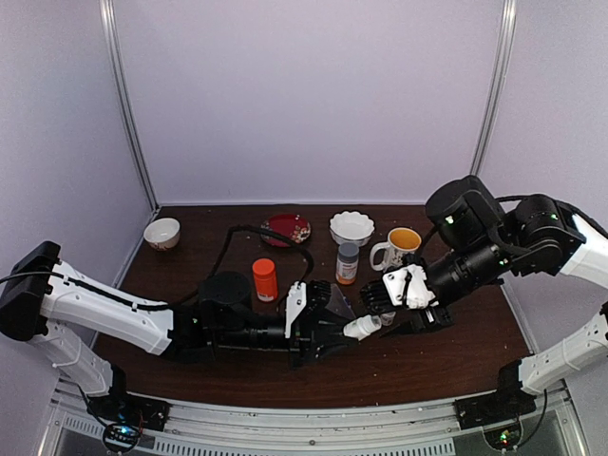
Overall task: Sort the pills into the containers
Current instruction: Screw the lid of the pill bottle onto the pill bottle.
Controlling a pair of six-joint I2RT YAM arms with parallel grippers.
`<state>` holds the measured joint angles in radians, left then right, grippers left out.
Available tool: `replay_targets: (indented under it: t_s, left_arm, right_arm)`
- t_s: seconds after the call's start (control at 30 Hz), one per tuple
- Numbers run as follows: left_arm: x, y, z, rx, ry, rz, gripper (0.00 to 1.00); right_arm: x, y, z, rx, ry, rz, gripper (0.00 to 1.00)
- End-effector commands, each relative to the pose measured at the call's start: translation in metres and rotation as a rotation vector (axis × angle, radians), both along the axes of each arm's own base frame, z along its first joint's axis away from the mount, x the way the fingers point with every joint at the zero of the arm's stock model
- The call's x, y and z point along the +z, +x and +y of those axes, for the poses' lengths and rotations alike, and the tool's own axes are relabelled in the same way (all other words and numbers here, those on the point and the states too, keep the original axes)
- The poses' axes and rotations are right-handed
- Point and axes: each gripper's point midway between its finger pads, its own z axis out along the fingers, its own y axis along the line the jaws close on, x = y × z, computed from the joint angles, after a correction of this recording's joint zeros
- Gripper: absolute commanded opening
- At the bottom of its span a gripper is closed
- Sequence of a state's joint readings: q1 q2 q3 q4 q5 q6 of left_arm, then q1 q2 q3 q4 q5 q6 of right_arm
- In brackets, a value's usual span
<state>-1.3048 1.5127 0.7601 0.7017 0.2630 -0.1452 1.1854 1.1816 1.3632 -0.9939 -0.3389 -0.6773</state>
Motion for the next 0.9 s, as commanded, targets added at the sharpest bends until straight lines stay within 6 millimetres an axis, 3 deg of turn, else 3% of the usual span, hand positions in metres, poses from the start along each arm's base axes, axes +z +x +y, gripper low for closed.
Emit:
replay_targets:
  t_s: [0.0,0.2,0.4,0.5,0.73,0.87]
  left_arm:
    - [0.029,0.001,0.0,0.007,-0.079,-0.012,0.09]
    - [0.029,0.001,0.0,0.008,-0.079,-0.012,0.09]
    - [0.027,0.002,-0.001,0.012,-0.075,-0.013,0.09]
    - [0.027,0.004,0.0,0.02,-0.078,-0.02,0.09]
    - [0.022,0.019,0.0,0.106,-0.045,-0.126,0.06]
    - [0.025,0.033,0.001,0.183,-0.023,-0.25,0.05]
  right_arm:
    - [-0.004,0.001,0.004,-0.009,-0.003,0.0,0.49]
    - [-0.007,0.001,0.008,-0.011,-0.011,0.006,0.42]
    - [-0.011,0.002,0.011,-0.037,-0.016,0.03,0.22]
    - [-0.014,0.006,0.013,-0.087,-0.015,0.055,0.17]
    - [-0.01,0.023,0.02,-0.394,0.063,0.238,0.07]
    - [-0.026,0.029,0.022,-0.593,0.028,0.397,0.04]
